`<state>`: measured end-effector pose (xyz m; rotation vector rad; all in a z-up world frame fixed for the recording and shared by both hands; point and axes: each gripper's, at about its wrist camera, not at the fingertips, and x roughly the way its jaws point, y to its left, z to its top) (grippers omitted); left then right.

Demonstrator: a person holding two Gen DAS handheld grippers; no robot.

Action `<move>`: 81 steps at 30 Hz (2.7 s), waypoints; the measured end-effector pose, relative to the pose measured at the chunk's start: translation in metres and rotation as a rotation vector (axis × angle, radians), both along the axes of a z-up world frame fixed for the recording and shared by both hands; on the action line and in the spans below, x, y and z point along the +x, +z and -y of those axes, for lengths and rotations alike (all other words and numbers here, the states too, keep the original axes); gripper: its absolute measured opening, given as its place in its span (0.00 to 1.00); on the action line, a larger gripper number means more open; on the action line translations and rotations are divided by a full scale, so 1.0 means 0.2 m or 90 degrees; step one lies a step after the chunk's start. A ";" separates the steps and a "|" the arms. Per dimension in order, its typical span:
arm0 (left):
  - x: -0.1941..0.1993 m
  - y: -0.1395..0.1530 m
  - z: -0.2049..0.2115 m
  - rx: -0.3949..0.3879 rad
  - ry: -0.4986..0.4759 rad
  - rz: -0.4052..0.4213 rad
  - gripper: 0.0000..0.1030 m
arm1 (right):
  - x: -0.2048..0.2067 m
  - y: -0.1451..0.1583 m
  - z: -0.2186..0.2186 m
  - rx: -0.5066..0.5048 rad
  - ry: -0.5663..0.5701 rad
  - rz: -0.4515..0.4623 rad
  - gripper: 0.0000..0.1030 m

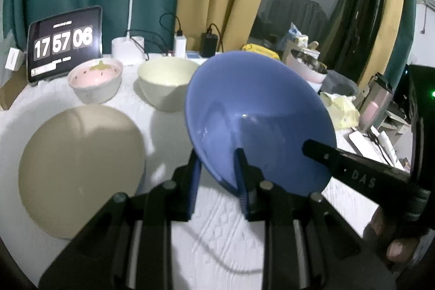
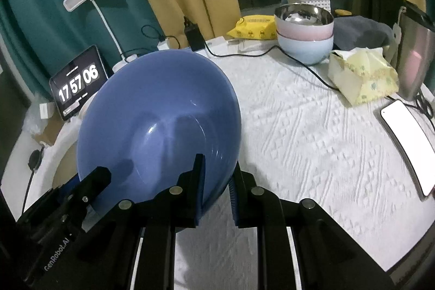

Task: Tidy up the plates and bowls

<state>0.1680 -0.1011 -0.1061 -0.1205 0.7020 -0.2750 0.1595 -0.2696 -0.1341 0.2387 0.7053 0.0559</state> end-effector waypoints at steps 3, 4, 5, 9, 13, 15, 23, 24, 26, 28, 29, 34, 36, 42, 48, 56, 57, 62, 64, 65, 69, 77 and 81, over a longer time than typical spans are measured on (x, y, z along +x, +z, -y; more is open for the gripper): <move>-0.01 -0.02 0.00 -0.001 -0.004 -0.014 0.24 | -0.01 -0.01 -0.01 -0.003 0.000 -0.010 0.18; -0.01 -0.03 0.00 0.001 -0.008 -0.023 0.24 | -0.02 -0.01 -0.01 -0.004 0.000 -0.013 0.19; -0.01 -0.04 0.00 0.000 -0.010 -0.030 0.25 | -0.02 -0.01 -0.01 -0.005 -0.003 -0.018 0.19; -0.01 -0.08 0.02 0.011 -0.030 -0.072 0.25 | -0.02 -0.01 0.00 -0.005 -0.011 -0.034 0.22; 0.01 -0.11 0.02 -0.001 -0.045 -0.105 0.27 | 0.00 -0.02 0.01 -0.002 -0.015 -0.056 0.24; 0.01 -0.11 0.03 0.004 -0.053 -0.108 0.27 | 0.02 -0.02 0.02 -0.003 -0.018 -0.061 0.24; -0.01 -0.04 0.00 0.025 -0.081 -0.103 0.36 | 0.07 -0.01 0.04 -0.003 -0.029 -0.081 0.24; -0.01 -0.02 -0.02 0.024 -0.078 -0.101 0.42 | 0.08 -0.01 0.04 -0.004 -0.030 -0.081 0.24; 0.00 0.01 -0.05 0.018 -0.072 -0.089 0.46 | 0.09 0.01 0.04 -0.005 -0.032 -0.079 0.25; 0.00 0.06 -0.08 0.019 -0.068 -0.078 0.46 | 0.10 0.03 0.04 -0.010 -0.033 -0.076 0.25; 0.01 0.08 -0.10 0.018 -0.064 -0.072 0.46 | 0.11 0.05 0.04 -0.014 -0.036 -0.074 0.26; 0.07 0.17 -0.19 0.006 -0.031 -0.048 0.46 | 0.14 0.12 0.06 -0.019 -0.046 -0.058 0.26; 0.11 0.19 -0.22 0.007 -0.017 -0.048 0.46 | 0.16 0.15 0.06 -0.023 -0.046 -0.052 0.26; 0.23 0.21 -0.29 0.007 0.014 -0.050 0.46 | 0.24 0.23 0.03 -0.031 -0.030 -0.034 0.26; 0.34 0.22 -0.32 0.012 0.028 -0.044 0.46 | 0.34 0.30 -0.03 -0.035 -0.003 -0.021 0.26; 0.51 0.24 -0.36 0.017 0.040 -0.037 0.46 | 0.50 0.39 -0.17 -0.041 0.034 -0.006 0.26; 0.53 0.24 -0.37 0.017 0.041 -0.035 0.46 | 0.52 0.40 -0.18 -0.041 0.037 -0.005 0.26; 0.63 0.24 -0.40 0.024 0.045 -0.030 0.46 | 0.62 0.42 -0.24 -0.045 0.048 -0.008 0.26; 0.68 0.24 -0.41 0.025 0.048 -0.031 0.46 | 0.66 0.42 -0.26 -0.046 0.052 -0.009 0.26; 0.69 0.24 -0.41 0.025 0.049 -0.032 0.46 | 0.67 0.42 -0.28 -0.047 0.054 -0.011 0.26; 0.76 0.22 -0.42 0.023 0.051 -0.037 0.46 | 0.76 0.39 -0.31 -0.049 0.062 -0.025 0.27; 0.90 0.14 -0.42 0.015 0.049 -0.070 0.46 | 0.90 0.34 -0.35 -0.045 0.070 -0.050 0.34; 0.95 0.09 -0.42 0.013 0.050 -0.089 0.46 | 0.96 0.31 -0.37 -0.043 0.072 -0.068 0.34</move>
